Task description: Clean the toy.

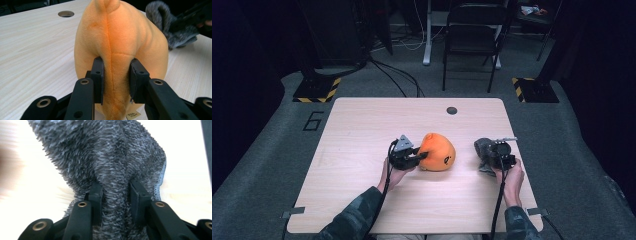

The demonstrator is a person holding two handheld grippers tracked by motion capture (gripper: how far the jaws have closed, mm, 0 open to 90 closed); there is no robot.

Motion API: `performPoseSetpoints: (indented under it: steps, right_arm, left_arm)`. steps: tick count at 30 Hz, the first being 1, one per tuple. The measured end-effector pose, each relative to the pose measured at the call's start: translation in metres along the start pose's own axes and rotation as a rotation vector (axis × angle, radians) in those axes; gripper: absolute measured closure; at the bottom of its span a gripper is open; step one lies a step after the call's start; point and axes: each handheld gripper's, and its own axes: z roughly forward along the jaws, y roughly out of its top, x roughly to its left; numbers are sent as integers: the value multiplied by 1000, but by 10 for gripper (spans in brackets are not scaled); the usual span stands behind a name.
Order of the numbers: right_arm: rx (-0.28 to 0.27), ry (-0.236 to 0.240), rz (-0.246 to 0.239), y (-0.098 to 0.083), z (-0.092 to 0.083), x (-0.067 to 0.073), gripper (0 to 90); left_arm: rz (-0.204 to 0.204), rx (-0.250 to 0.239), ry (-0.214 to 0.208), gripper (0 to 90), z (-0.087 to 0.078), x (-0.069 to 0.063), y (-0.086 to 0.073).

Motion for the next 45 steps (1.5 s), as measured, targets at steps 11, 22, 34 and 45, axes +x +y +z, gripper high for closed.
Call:
performPoseSetpoints:
  steps: [11,22,34,45]
  right_arm:
    - [35,6,23,-2,14,-8,425]
    - [-113,62,21,-4,-16,-13,239]
    - [-47,22,-19,-64,-33,-6,219]
    - [-3,16,-55,-83,-27,2,209]
  left_arm:
    - [-84,-27,-8,715,-11,6,3]
    - [-162,-40,-39,719,-28,8,5]
    - [-248,-9,-72,718,-64,14,-15]
    - [-283,37,-116,717,-95,4,-36]
